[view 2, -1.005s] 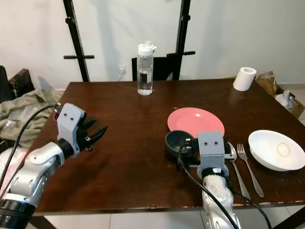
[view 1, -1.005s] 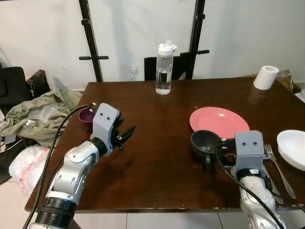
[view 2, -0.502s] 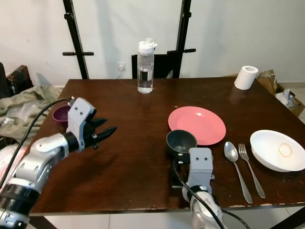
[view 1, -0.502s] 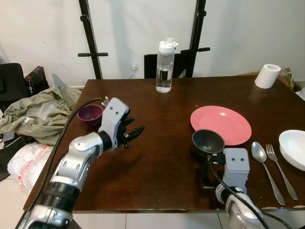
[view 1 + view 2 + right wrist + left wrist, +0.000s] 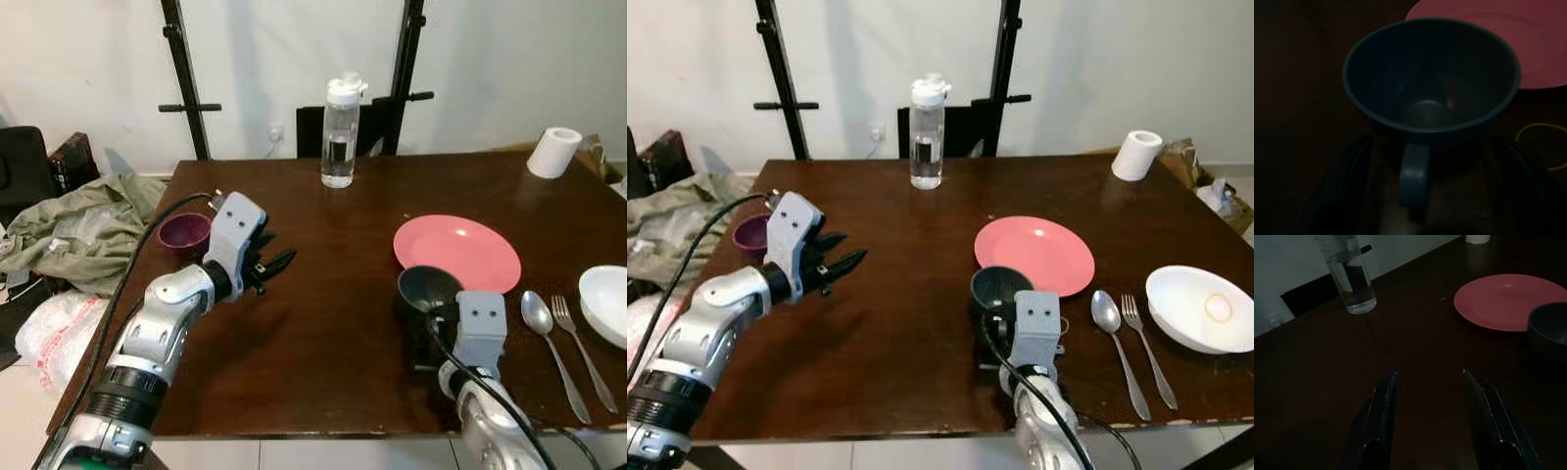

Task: Setting the table

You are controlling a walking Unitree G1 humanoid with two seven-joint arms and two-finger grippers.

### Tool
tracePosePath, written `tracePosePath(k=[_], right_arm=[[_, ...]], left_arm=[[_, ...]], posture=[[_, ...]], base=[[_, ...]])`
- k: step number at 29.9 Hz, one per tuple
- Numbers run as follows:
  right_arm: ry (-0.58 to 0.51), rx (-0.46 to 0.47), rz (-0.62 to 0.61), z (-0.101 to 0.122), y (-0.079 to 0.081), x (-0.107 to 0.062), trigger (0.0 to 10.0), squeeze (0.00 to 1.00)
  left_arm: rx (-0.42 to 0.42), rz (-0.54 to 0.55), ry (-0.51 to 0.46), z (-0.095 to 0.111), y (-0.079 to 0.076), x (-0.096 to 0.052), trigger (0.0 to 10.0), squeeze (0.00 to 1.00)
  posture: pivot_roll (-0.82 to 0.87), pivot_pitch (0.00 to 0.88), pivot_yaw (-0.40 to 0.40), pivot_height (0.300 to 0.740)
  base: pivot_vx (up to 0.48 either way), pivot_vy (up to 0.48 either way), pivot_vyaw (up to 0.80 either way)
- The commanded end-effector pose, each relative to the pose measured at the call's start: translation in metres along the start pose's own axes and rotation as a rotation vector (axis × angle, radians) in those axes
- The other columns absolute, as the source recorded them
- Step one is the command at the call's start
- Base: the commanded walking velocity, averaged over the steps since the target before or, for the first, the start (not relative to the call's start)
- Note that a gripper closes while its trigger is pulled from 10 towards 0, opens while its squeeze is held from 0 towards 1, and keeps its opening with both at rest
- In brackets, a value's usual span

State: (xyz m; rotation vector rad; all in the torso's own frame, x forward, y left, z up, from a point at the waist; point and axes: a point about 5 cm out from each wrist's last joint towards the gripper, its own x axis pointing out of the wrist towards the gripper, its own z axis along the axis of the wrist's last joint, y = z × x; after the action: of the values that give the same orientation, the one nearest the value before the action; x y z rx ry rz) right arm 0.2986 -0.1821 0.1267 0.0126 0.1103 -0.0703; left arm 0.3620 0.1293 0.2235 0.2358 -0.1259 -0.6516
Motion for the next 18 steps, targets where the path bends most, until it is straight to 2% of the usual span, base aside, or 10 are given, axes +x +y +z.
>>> tracePosePath(k=[1,2,3,5,18], right_arm=[[0.011,0.001,-0.004,-0.0047,-0.0006,0.0012,3.6,0.0],[0.011,0.0,-0.004,-0.0046,-0.0006,0.0018,2.9,0.0],[0.011,0.0,-0.004,-0.0046,-0.0006,0.0018,2.9,0.0],[0.011,-0.002,-0.007,-0.0054,-0.0014,0.0035,0.0,0.0],[-0.007,0.0,-0.036,-0.006,-0.0078,0.0075,0.0,0.0]], left_arm=[[-0.014,0.014,0.017,-0.0078,0.0002,-0.004,10.0,0.0],[-0.015,0.015,0.018,-0.0085,0.0,-0.0045,10.0,0.0],[-0.015,0.015,0.018,-0.0085,0.0,-0.0045,10.0,0.0],[-0.017,0.019,0.021,-0.0103,-0.0006,-0.0053,10.0,0.0],[-0.025,0.029,0.023,-0.0133,-0.0028,-0.0053,10.0,0.0]], posture=[[0.07,0.1,0.1,0.74],[0.07,0.1,0.1,0.74],[0.07,0.1,0.1,0.74],[0.07,0.097,0.097,0.74],[0.06,0.089,0.096,0.74]], base=[[0.0,0.0,0.0],[0.0,0.0,0.0],[0.0,0.0,0.0],[0.0,0.0,0.0],[0.0,0.0,0.0]])
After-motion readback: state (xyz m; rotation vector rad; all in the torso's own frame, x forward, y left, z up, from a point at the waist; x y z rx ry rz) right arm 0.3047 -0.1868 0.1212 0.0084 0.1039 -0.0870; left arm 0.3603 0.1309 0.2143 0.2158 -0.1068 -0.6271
